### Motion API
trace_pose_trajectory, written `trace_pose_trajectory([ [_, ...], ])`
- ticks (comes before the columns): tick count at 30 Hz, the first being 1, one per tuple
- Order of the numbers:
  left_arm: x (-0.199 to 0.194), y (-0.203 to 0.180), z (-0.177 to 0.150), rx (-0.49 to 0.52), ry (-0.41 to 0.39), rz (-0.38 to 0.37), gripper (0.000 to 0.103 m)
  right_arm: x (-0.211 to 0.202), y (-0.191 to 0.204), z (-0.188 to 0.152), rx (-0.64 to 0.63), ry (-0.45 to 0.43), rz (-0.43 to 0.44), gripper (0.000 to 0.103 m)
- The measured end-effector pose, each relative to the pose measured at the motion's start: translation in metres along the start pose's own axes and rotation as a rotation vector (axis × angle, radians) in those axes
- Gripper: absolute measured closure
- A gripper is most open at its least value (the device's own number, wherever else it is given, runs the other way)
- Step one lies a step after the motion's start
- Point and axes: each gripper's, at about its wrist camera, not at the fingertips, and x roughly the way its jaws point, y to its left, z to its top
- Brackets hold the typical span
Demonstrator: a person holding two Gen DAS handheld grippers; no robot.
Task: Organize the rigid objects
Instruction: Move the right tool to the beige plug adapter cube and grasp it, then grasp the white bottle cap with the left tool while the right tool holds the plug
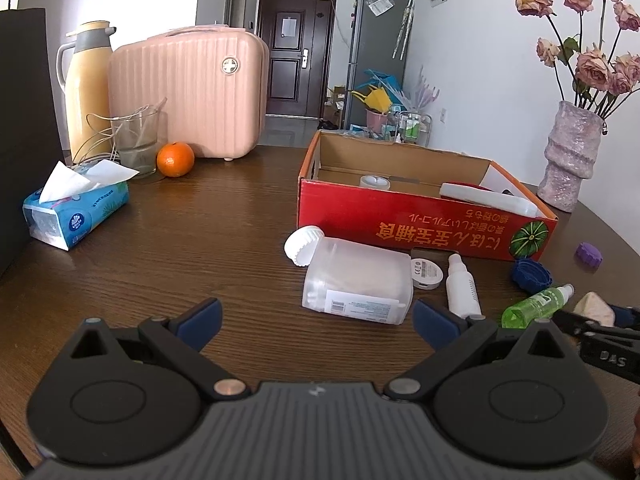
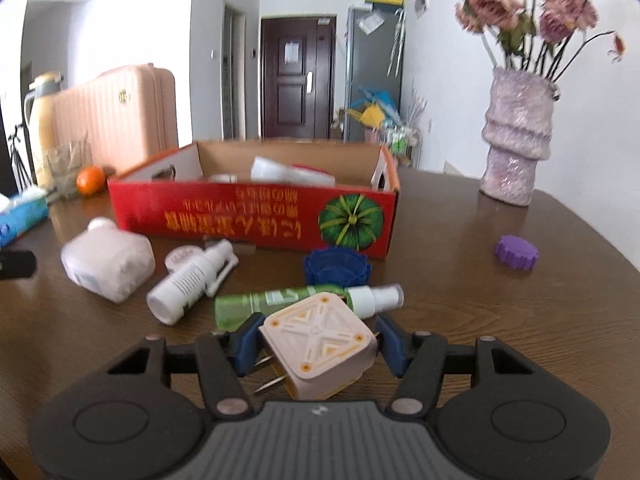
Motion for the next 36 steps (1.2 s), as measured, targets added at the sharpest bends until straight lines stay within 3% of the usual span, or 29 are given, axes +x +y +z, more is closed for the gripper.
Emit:
trace_pose_trajectory([
  [12,0.001,-0.003,0.007,0.031,0.005,0.011,0.0,-0.029,-0.008,-0.001,0.062,-0.104,0.019,0.043],
  [18,0.017,0.007,0.038,0.016,0.017,0.075,0.0,-0.033,-0.011,-0.002,0.079,-0.121,0.02,0.044],
  [25,0.055,0.013,0.073,-0.045,0.095,0.125,0.0,-0.032,-0.015,-0.002,0.1,-0.126,-0.006,0.044],
  [36,0.109,0.012,0.086,-0.109,0.207,0.172,0.002,-0.024,-0.029,-0.002,0.167,-0.127,-0.057,0.044],
])
